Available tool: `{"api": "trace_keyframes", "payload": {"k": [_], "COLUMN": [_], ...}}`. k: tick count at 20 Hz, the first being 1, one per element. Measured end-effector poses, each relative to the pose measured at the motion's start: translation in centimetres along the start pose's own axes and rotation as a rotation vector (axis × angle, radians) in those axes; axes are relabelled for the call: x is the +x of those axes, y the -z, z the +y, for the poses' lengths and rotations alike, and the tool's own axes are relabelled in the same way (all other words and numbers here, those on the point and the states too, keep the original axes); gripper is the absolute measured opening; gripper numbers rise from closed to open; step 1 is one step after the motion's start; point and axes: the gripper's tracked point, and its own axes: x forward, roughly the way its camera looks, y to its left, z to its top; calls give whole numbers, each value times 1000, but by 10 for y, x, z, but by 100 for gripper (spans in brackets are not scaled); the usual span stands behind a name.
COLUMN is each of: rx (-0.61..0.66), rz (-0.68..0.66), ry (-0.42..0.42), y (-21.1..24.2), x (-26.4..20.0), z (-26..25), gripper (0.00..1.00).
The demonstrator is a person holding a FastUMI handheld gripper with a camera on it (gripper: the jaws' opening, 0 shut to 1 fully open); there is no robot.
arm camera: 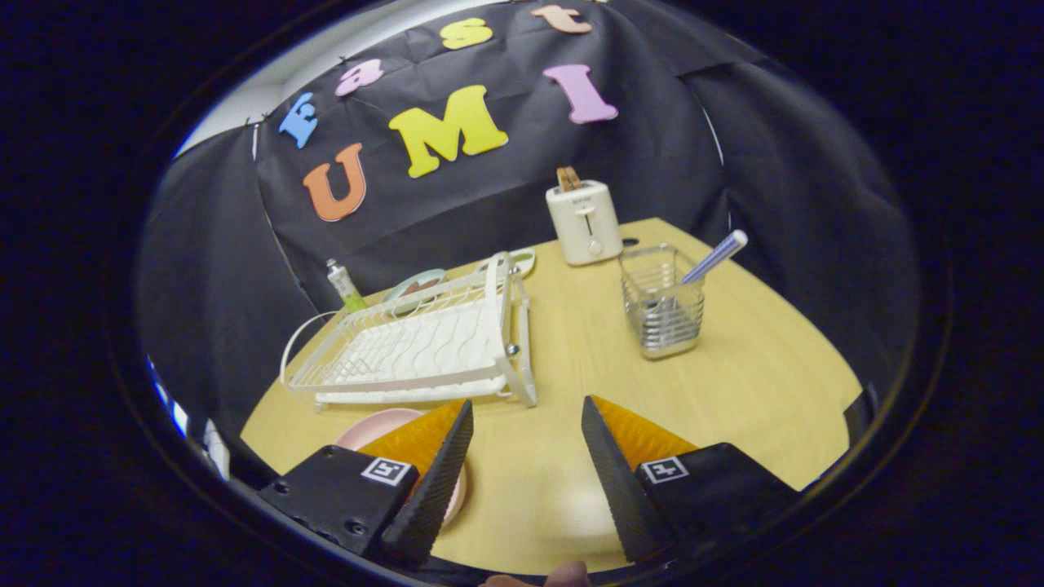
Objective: Take the plate from the dish rack, then take the spoon from the basket and place it into the plate.
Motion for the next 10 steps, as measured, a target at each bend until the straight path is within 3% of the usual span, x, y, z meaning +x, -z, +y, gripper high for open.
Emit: {"api": "trace_keyframes", "payload": {"k": [4, 5, 8, 10], "rx": [-92, -90, -53, -27], "rz": [-186, -215, -277, -294], "ry": [93, 97, 131, 137], "y": [-25, -29, -37, -42], "x": [-18, -20, -12, 0], "z": [-30, -38, -73, -95], "gripper": [88, 88, 100, 100]}}
